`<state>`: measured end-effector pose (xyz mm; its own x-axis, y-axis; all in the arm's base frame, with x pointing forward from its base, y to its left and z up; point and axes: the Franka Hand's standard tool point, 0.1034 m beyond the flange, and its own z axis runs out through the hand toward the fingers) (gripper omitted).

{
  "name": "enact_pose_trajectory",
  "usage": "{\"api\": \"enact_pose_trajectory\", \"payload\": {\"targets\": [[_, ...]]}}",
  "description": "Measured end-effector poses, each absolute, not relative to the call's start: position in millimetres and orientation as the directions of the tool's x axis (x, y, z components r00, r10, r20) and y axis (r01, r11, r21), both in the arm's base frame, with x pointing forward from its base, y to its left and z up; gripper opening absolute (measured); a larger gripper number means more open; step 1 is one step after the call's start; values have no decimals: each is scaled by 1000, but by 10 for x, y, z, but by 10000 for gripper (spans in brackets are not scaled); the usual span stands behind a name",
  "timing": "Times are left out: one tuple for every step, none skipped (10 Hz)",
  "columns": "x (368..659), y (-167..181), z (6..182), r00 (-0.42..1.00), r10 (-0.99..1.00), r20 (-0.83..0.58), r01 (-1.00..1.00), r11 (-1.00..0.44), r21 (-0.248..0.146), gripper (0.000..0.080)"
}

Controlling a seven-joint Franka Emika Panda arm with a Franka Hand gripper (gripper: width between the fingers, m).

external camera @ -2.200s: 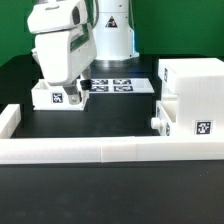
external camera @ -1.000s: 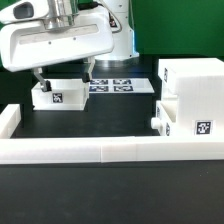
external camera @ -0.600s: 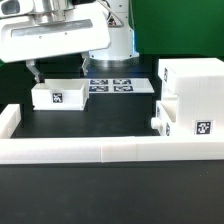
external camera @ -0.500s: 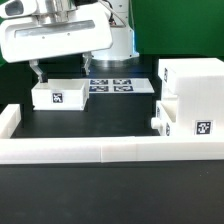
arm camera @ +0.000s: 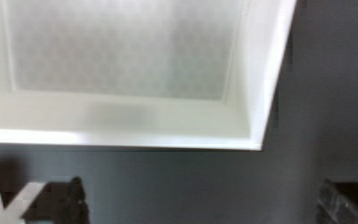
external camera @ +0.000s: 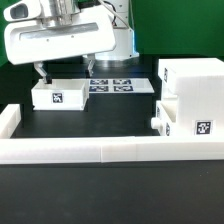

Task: Assemble drawer

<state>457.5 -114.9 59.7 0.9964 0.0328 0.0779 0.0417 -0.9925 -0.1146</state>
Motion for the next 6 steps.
{"api": "enact_pose_trajectory", "payload": {"targets": [[4575,-1149,597,996,33,78,42,-993,-115,649],[4544,-1130,585,998,6,69,15,-993,-118,649],[4377,-1047,508,999,-20,43,-15,-992,-122,649],[4213,-961,411,1000,-12,18,-10,-992,-126,649],[4165,-912,359,1000,-13,17,-11,-992,-124,649],[4134,-854,307,1000,-12,20,-9,-993,-119,649]]}}
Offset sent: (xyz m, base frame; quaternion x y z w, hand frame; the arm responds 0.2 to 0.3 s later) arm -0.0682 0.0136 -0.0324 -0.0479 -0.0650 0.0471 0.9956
